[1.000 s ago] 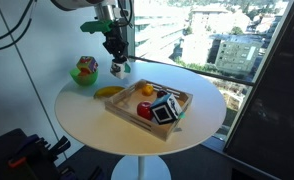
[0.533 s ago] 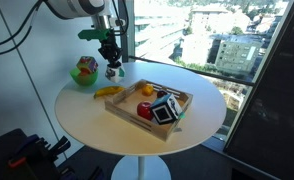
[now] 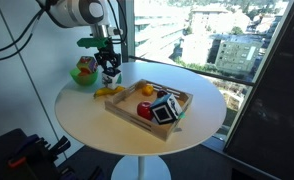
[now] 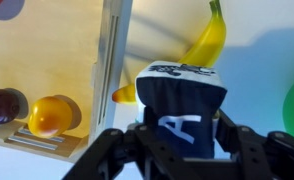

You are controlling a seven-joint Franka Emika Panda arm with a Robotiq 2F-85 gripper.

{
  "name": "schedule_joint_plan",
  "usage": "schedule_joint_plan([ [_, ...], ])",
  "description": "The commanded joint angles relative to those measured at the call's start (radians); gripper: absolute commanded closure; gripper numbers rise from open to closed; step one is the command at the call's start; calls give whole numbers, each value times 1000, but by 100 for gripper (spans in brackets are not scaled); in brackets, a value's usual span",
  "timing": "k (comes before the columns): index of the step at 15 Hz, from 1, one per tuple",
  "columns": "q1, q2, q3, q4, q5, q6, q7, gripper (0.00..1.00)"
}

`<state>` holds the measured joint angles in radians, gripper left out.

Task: Remove the plushy cube with letter A from the crate and put it on the table

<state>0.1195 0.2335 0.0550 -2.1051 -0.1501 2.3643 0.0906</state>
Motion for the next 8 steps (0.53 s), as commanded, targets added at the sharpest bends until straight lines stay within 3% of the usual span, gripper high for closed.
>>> schedule_joint_plan([
  [1,5,4,-2,17,-19,-15,18,8],
  [3,3,-1,-2,16,-12,-20,18,0],
  [8,-3,-12,0,12,7,-16,11,0],
])
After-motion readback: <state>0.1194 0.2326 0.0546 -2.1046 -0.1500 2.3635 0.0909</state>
